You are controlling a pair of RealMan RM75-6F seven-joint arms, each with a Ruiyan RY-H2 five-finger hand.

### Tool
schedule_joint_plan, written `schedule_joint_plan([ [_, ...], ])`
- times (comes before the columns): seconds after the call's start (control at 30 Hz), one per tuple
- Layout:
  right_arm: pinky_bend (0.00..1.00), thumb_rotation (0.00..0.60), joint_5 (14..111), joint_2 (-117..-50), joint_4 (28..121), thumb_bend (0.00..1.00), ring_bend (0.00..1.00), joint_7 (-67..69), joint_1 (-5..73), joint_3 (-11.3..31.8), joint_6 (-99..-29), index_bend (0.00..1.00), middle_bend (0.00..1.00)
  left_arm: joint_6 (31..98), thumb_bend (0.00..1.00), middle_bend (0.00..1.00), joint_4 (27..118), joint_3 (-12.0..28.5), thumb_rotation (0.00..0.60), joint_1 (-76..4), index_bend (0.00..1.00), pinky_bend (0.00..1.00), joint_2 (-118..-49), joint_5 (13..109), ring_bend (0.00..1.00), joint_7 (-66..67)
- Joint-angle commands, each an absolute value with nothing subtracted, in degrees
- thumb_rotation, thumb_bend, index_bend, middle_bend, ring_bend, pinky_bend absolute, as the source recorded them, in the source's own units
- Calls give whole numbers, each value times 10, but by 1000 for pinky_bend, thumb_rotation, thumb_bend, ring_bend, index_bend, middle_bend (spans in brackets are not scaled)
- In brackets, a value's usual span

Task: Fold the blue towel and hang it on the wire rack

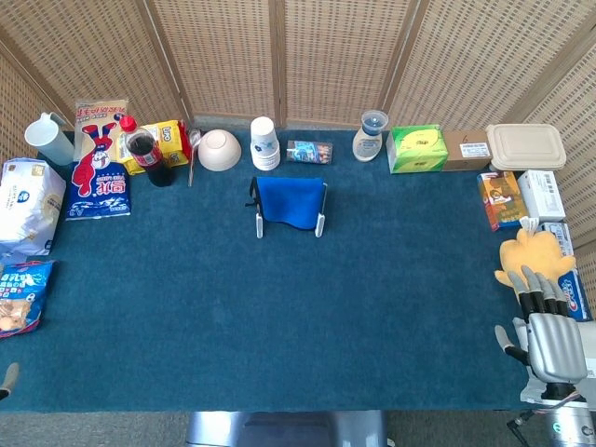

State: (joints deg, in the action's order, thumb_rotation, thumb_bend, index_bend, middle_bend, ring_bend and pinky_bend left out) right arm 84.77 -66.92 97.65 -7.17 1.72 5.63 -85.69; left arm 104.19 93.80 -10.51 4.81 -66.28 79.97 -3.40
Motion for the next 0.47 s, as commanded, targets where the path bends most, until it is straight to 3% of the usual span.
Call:
schedule_joint_plan([
  [0.03,0,600,848,-670,978,316,0,-69,19,57,-856,54,19,1040,43,45,933,-96,600,57,164,0,-666,798,0,-48],
  [0.47,0,600,855,-670,971,316,0,-43,19,52,-861,54,19,1039,43,53,951,-64,600,68,164,0,-658,822,0,-54],
])
